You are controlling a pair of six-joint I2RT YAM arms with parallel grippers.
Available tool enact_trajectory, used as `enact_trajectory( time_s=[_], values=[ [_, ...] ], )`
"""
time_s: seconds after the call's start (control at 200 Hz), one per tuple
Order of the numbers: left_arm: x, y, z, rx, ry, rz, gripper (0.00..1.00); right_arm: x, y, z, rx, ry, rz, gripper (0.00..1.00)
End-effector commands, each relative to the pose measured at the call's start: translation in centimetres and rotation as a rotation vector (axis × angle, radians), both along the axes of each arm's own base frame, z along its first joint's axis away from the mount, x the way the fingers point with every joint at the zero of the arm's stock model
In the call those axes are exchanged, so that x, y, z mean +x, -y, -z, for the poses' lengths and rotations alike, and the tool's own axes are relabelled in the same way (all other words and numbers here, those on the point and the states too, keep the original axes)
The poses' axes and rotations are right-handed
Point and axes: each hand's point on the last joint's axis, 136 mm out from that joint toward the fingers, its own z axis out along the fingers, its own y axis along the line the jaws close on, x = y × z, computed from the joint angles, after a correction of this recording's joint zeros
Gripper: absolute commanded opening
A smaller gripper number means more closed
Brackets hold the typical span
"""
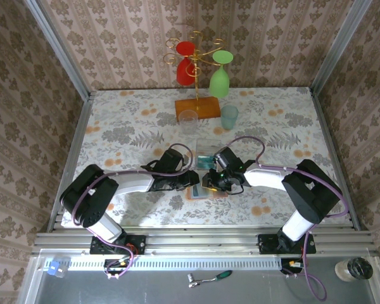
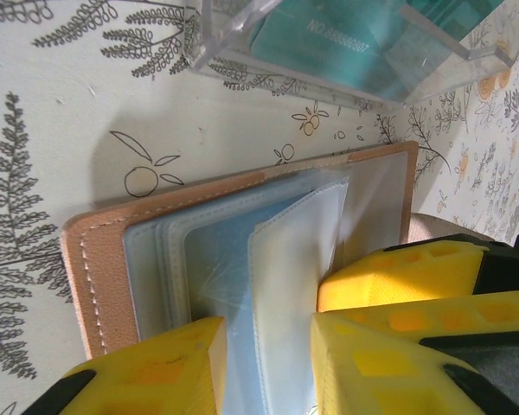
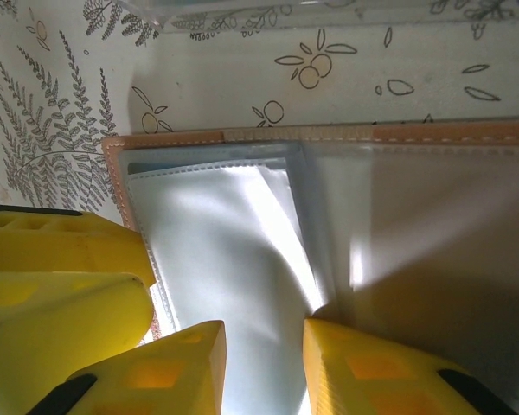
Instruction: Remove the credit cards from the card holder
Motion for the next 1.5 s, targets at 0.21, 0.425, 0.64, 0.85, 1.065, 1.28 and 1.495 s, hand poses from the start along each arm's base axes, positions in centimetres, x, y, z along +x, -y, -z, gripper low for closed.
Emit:
enact_trajectory(
  time_s=[0.21,0.425,0.64,0.85,1.065,1.28,1.495],
  values=[
    [0.0,1.1,-0.1,-0.017,-0.010,0.010,0.30,-0.2,0.3,0.0,0.057,-0.032,0.036,0.30],
    [0.0,2.1,-0.5,-0.061,-0.014,0.013,0.24,-0.1,0.3,-0.1,0.060,-0.030,0.037,0.30],
    [-0.1,2.7,-0.9,-0.074,-0.015,0.021,0.23,0.0,0.2,-0.9,0.079,-0.010,0.039,0.30],
    [0.1,2.8,-1.7,-0.074,-0.002,0.022,0.24,0.8,0.9,-3.9,0.081,0.069,0.052,0.35],
    [0.3,3.6,-2.6,-0.074,0.006,0.043,0.24,1.2,3.9,-5.1,-0.011,0.106,0.073,0.36],
    [0.8,5.2,-2.2,-0.074,-0.003,0.070,0.24,1.1,6.8,-6.8,-0.050,0.151,0.105,0.36],
    [1.1,7.6,-1.8,-0.093,-0.016,0.108,0.29,0.8,8.4,-7.4,-0.078,0.166,0.120,0.37]
  ],
)
